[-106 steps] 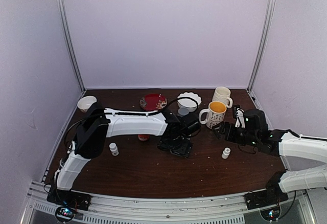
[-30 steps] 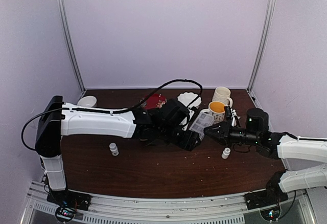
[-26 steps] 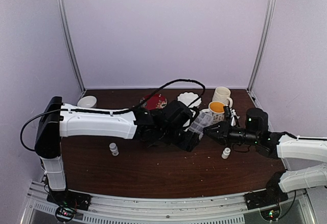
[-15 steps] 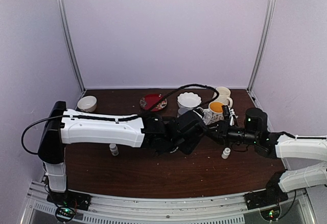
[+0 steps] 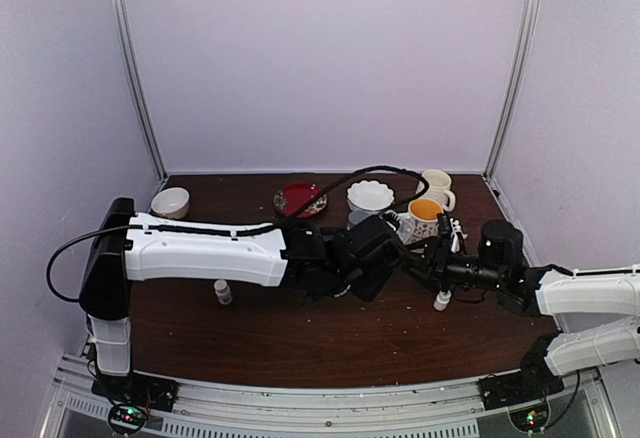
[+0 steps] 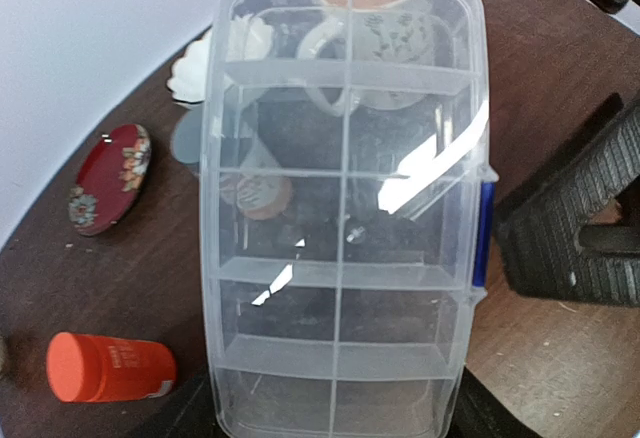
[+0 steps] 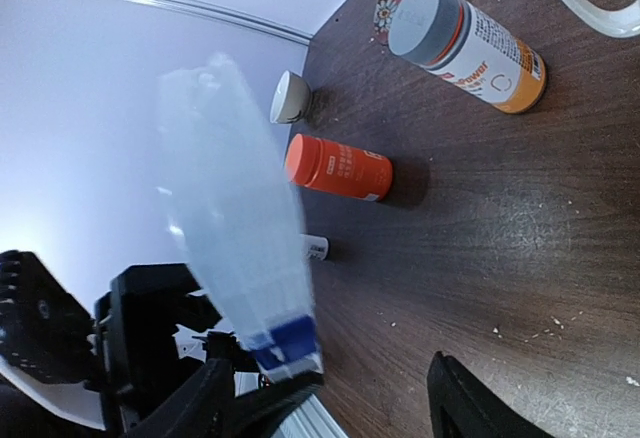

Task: Sort the pills into containers
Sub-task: Open the lid of the pill container.

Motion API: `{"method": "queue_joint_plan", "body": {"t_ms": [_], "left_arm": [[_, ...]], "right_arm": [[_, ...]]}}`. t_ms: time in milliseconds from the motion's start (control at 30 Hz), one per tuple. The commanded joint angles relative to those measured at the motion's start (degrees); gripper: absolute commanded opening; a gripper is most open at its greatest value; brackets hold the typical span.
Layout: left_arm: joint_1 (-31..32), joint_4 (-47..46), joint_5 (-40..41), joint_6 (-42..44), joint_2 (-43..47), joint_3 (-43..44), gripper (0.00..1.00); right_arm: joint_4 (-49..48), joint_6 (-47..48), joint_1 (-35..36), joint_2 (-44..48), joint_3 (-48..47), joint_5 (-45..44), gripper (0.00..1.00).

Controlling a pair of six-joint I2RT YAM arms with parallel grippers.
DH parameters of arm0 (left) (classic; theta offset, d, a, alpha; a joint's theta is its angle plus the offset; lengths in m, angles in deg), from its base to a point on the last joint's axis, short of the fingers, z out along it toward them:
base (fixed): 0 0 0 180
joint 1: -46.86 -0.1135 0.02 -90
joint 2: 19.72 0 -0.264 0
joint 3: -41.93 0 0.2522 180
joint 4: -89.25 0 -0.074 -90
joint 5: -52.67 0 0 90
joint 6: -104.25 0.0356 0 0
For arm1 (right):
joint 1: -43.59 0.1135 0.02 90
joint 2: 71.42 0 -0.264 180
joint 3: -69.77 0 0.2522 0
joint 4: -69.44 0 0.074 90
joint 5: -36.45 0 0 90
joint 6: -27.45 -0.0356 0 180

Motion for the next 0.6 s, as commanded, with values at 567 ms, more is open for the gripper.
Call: {"method": "queue_joint_plan", "body": {"t_ms": [567], "left_arm": [[-4.3,-15.8,-28.3,-2.6,5.4,-6.9,0.55]], "right_arm": [[2.9,5.7,0.0,6.7,-1.6,1.3,0.38]]}}
